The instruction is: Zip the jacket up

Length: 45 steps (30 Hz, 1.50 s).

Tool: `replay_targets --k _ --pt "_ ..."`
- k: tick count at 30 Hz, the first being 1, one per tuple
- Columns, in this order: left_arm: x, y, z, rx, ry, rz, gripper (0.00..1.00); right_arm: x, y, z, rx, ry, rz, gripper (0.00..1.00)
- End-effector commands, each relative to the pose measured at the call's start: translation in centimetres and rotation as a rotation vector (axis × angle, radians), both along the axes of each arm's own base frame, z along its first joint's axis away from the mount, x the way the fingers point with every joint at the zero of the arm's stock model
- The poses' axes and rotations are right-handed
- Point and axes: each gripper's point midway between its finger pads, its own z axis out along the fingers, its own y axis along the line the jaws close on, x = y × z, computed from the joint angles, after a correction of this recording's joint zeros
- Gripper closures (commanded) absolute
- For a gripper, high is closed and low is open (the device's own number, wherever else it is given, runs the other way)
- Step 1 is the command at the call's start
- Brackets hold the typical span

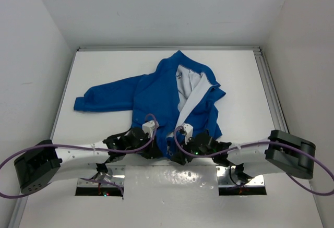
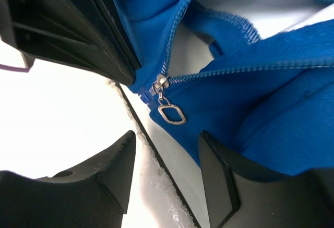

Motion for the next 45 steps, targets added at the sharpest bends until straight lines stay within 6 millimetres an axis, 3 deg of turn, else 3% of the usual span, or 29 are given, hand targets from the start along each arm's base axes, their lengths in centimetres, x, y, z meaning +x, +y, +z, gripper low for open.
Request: replay_targets --k 1,16,23,29,45 --pt "-0.2 0.0 0.3 -0.01 -0.015 -0.005 1.0 0.8 2.3 2.6 0.089 -0.066 0.044 0.49" --pt "-1.1 -0.1 0.7 -0.031 -0.003 -0.057 1.0 1.7 3.9 2.3 0.09 -0.093 0.059 0.48" --pt "-0.7 0.3 0.7 -0.021 -0.015 -0.025 1.0 1.1 4.7 4.2 0.164 -0.084 0.087 0.65" --pt "-0.7 0.3 0.8 -0.025 -0.018 -0.022 1.0 0.7 3.8 4.9 0.204 -0.079 0.074 0.7" --pt "-0.7 0.2 1.1 -0.04 -0.018 -0.017 1.0 0.9 3.4 2.6 0.145 -0.045 0.041 0.74"
